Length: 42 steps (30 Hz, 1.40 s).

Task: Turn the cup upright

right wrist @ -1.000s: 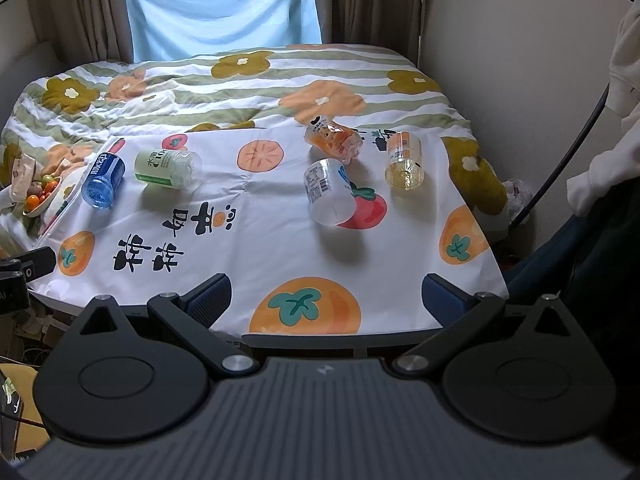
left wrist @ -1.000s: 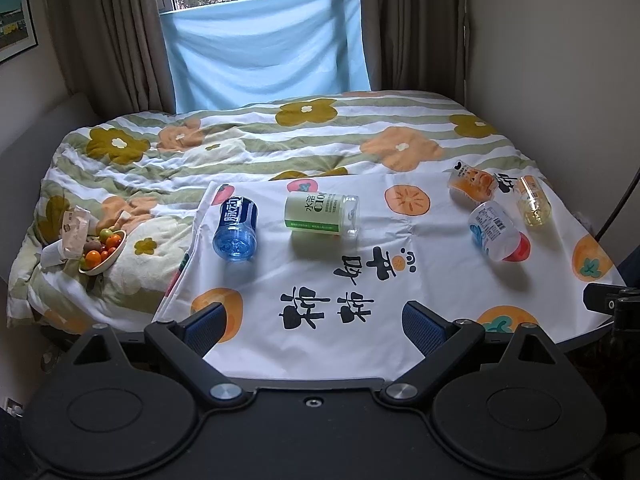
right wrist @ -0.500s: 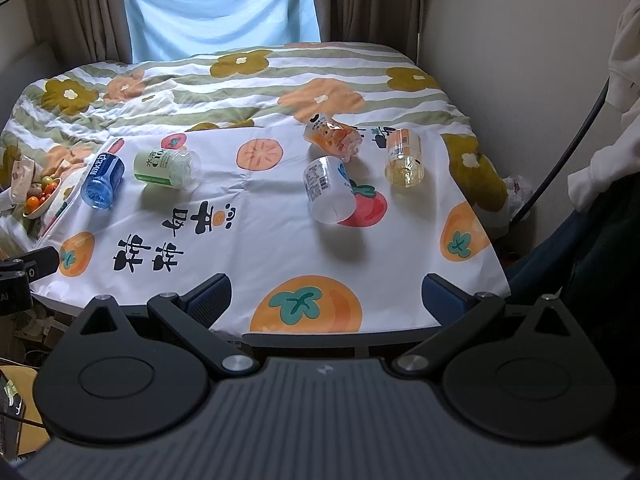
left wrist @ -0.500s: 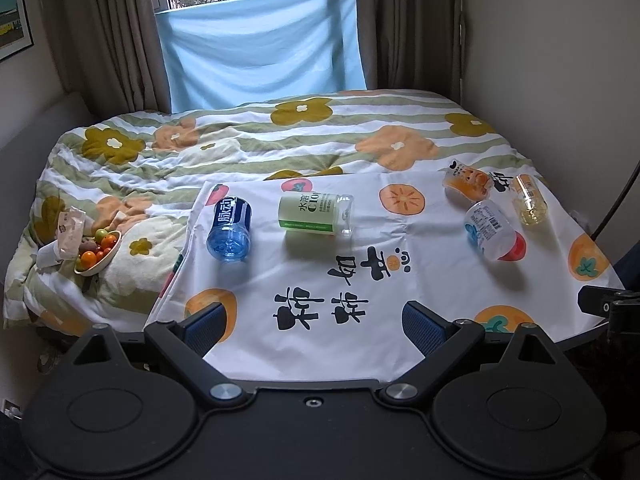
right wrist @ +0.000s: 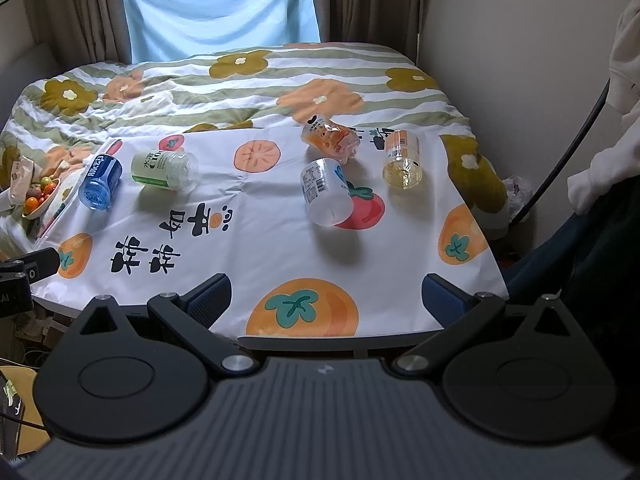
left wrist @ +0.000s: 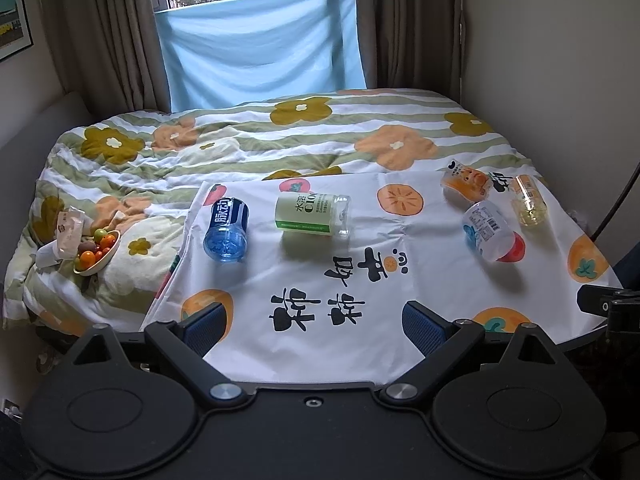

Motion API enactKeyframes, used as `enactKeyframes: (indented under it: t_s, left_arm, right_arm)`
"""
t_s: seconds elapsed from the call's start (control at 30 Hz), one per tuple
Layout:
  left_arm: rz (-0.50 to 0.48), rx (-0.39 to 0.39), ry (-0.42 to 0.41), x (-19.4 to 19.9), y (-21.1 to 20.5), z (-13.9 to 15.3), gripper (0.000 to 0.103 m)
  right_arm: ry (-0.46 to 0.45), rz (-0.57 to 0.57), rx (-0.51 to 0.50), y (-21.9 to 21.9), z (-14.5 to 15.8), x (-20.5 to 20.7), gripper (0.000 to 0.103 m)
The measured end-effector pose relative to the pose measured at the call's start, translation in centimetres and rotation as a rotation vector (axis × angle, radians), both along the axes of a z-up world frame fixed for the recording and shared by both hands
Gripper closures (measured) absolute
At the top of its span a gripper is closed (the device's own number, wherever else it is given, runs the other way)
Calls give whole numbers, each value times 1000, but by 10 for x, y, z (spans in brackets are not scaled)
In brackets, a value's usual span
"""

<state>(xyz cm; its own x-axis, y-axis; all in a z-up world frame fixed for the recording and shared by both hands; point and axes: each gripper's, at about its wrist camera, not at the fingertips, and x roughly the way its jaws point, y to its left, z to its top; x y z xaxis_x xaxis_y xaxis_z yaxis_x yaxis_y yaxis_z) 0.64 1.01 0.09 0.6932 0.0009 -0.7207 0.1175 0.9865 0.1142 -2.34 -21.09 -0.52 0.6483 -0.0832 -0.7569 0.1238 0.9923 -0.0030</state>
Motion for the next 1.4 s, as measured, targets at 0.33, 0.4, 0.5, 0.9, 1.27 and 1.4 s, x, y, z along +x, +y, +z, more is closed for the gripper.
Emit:
enactKeyframes:
  t_s: [0.33,0.4,0.5,0.9,1.27,1.4]
  left_arm:
    - [12,-8,23,11,-5,0,6]
    - [23,-5,32,19,-6,0,6]
    - [44,-5,43,29,-6,-4,6]
    - [119,-2,102,67,-12,-30,6]
    - [145,1,175,93,-19,-53,6]
    - [146,1,184,100,-20,-57,6]
  right_arm:
    - [24,48,10,-12,0,25,0]
    - [42,70,23,-19,-1,40,0]
    - [66,98,39,-30,-8,67,0]
    - [199,200,103,-60,-69,187,0]
    - [332,259,132,-65,-122,266,0]
    - [364,271,140,-65,-132,280,2]
